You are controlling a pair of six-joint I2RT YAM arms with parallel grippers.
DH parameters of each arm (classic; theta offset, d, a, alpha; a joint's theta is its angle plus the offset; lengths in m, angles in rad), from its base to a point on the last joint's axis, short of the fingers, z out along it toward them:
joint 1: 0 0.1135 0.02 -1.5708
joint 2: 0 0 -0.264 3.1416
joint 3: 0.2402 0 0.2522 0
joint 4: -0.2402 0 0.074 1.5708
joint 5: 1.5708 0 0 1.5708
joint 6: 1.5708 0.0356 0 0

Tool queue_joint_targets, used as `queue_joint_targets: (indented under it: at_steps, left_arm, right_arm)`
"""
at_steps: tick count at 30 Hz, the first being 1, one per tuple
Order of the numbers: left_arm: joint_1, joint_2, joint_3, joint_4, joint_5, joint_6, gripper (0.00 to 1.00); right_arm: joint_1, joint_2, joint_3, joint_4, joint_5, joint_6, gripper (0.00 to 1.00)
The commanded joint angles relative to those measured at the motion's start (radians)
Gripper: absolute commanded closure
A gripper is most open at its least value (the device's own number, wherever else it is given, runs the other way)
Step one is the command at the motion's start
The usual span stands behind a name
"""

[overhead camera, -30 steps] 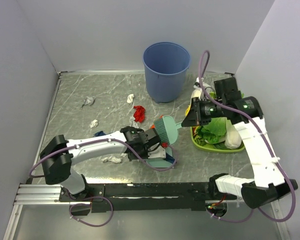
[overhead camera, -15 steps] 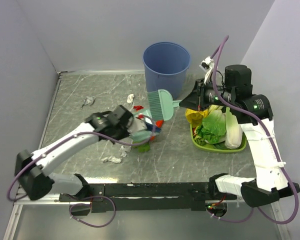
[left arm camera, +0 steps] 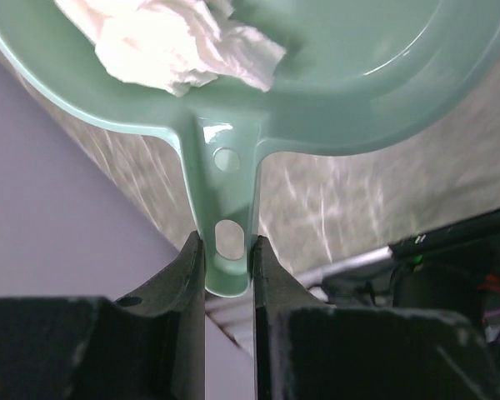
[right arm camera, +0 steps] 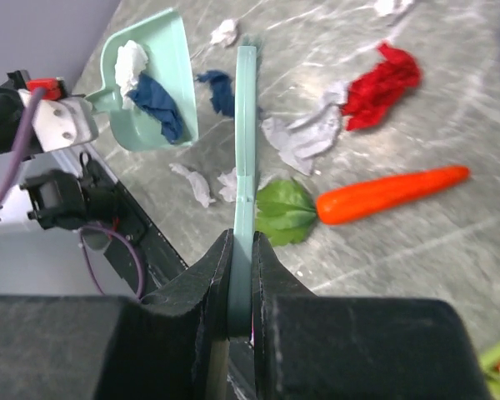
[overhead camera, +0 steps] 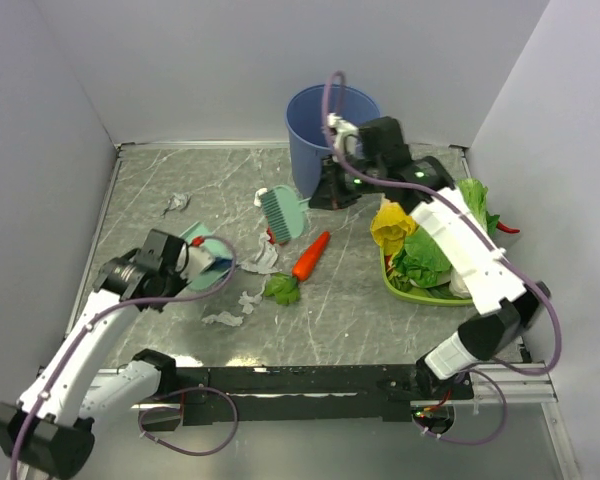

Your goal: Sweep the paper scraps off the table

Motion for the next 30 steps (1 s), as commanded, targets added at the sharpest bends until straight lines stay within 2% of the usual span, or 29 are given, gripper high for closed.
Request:
queue_joint_targets:
  at_steps: [1, 4, 8, 13, 19, 23, 30]
  left_arm:
    - [0.107, -0.101, -0.119, -0.067, -0.042, 0.062, 0.99]
    - [0.201, -0.118, -0.19, -0.115, -0.041, 0.06, 0.99]
    - [0.256, -0.142, -0.23, -0.142, -0.07, 0.062, 0.99]
    - [0.264, -0.125, -0.3, -0.108, -0.149, 0.063, 0.99]
    - [0.266, -0.035, -0.273, 0.018, -0.217, 0.097, 0.99]
    - [0.266, 0.039, -0.251, 0.045, -0.209, 0.135, 0.99]
    - [0.266, 0.092, -0.36, 0.148, -0.223, 0.233, 0.99]
  right_arm:
    - [0.081, 0.094, 0.116, 0.086, 0.052, -0.016, 1.0]
    - [0.135, 0.184, 0.183, 0.1, 0.106, -0.015, 1.0]
    - [0.206, 0.339, 0.298, 0.096, 0.197, -0.024, 1.0]
    - [0.258, 0.482, 0.423, 0.087, 0.292, -0.026, 1.0]
    - [0.282, 0.622, 0.489, 0.094, 0.359, -0.044, 1.0]
    - [0.302, 0.7, 0.52, 0.09, 0.352, -0.055, 1.0]
    - [0.347, 0.755, 0.552, 0.088, 0.341, -0.018, 1.0]
